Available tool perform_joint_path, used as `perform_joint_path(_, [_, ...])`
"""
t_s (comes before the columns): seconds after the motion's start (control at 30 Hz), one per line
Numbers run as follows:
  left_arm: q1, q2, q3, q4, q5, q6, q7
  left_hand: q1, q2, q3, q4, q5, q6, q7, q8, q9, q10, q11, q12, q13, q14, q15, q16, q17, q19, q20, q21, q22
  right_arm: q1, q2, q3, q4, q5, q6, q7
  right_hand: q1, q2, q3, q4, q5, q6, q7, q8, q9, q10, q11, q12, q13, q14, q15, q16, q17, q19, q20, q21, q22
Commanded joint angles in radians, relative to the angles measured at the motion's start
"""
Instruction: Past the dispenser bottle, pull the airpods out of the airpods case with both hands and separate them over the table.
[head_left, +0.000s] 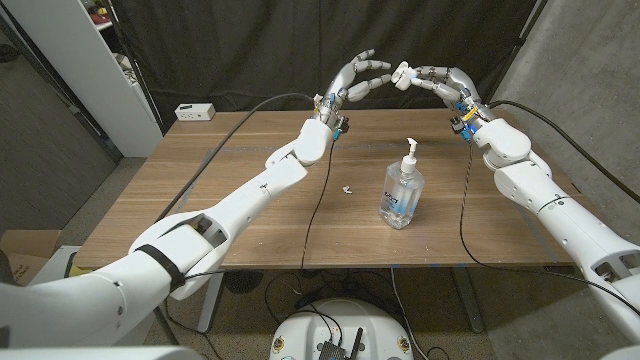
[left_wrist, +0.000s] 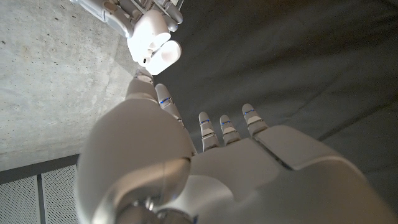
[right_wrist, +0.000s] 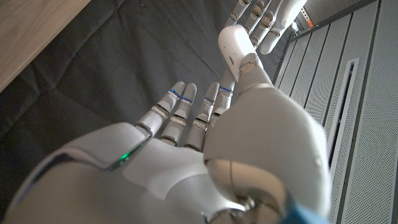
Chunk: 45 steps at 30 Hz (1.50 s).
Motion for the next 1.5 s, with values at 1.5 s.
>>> perform_joint_path(1.5, [-0.009,-0.053,0.006,0.09,-0.027,-0.107,0.007,0.068,0.034,-0.007,-0.018,0.007,0.214,0.057,0.079,0.025,0.088,-0.052,0.024,0.008,0.085,-0.034,0.013,0.009,0.053,0.001,-0.005,0.007,-0.042,-0.023,-0.002,-0.092,-0.037,-0.018,-0.028,-0.002,0.007,0.009,-0.002,0.006,0.043,-0.035,0.002,0.2,-0.001,-0.003,-0.005,0.002,0.007,-0.14,-0.008,0.004,0.004,0.009,-0.006,0.001])
